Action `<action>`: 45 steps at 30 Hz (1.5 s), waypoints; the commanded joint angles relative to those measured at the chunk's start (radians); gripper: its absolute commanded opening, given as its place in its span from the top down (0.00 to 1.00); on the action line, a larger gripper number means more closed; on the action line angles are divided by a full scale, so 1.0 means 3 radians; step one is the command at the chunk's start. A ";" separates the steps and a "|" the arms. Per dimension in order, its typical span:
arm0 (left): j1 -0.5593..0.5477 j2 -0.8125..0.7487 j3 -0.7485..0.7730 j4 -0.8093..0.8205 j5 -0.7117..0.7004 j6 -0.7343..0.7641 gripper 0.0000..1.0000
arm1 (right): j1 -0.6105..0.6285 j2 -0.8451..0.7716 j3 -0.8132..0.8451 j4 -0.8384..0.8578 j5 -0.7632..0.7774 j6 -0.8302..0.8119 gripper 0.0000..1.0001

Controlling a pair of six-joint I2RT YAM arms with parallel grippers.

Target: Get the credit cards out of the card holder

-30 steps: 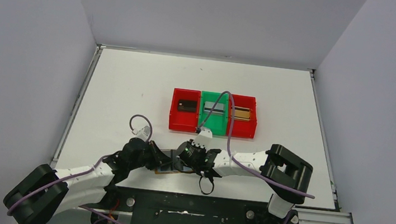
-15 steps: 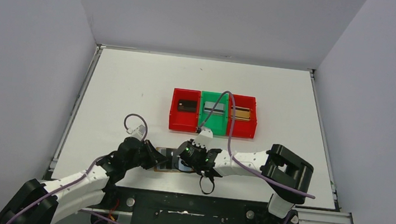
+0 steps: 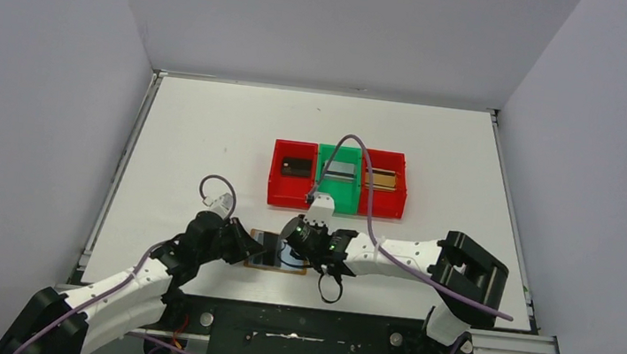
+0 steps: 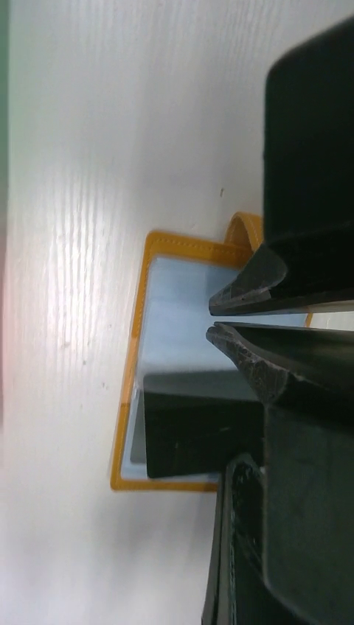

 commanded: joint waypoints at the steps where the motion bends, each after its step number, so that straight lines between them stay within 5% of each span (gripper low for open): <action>1: 0.0024 0.0110 0.0172 0.0203 0.0204 0.0116 1.00 | 0.0053 -0.0049 0.0157 0.0350 -0.0083 -0.0238 0.88; 16: 0.0038 -0.0029 0.0545 -0.0366 0.0048 0.0291 1.00 | -0.0022 0.0212 -0.0234 0.0162 -0.0077 0.0385 0.89; 29: 0.0053 -0.0117 0.0696 -0.0685 -0.0077 0.0396 1.00 | -0.0050 -0.0189 -0.0461 0.0577 -0.0138 0.0151 0.86; 40: 0.0063 -0.0606 0.0777 -0.1019 -0.0338 0.0368 1.00 | -0.0055 -0.1094 -0.0784 0.0952 0.0029 -0.0152 0.59; 45: 0.0063 -0.0775 0.0729 -0.0903 -0.0272 0.0316 1.00 | -0.0065 -0.1279 -0.1132 0.1623 -0.0211 -0.0133 0.31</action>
